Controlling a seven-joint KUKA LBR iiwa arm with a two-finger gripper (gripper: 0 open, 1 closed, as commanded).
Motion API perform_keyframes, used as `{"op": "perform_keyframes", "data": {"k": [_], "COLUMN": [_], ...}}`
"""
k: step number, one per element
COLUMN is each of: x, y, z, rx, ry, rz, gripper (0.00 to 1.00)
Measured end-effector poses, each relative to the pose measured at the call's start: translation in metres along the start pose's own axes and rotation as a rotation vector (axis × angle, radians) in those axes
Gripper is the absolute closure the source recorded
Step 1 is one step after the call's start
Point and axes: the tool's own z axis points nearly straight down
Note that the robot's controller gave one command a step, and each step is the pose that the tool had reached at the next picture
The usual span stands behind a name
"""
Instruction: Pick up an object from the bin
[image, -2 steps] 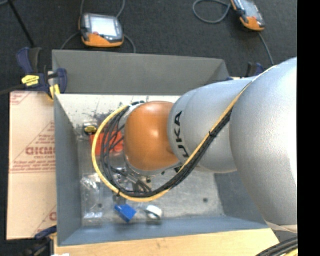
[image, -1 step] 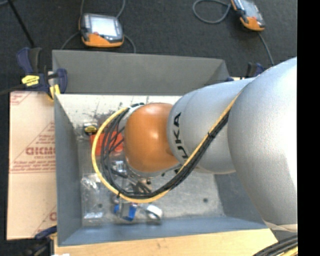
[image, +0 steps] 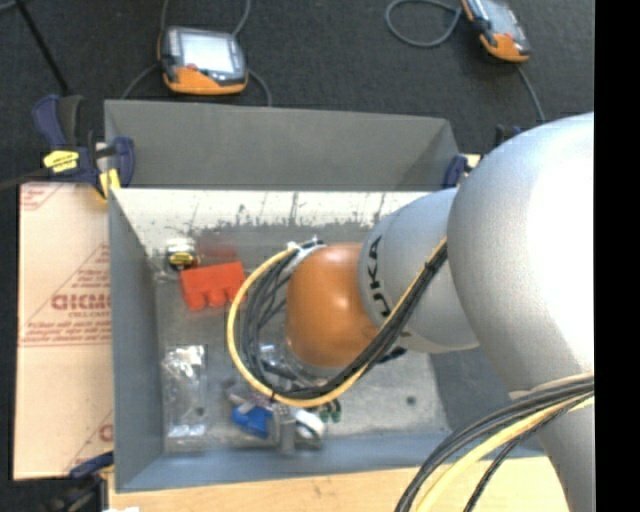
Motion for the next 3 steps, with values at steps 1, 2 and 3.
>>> {"op": "perform_keyframes", "data": {"k": [1,2,3], "x": [-0.002,-0.012,-0.011], "y": [0.002,-0.019,-0.019], "z": [-0.004,-0.187,-0.182], "rx": [-0.001,0.000,0.000], "ry": [-0.004,-0.017,-0.008], "rz": [-0.001,-0.001,-0.002], "gripper": [1.00,1.00,0.00]}}
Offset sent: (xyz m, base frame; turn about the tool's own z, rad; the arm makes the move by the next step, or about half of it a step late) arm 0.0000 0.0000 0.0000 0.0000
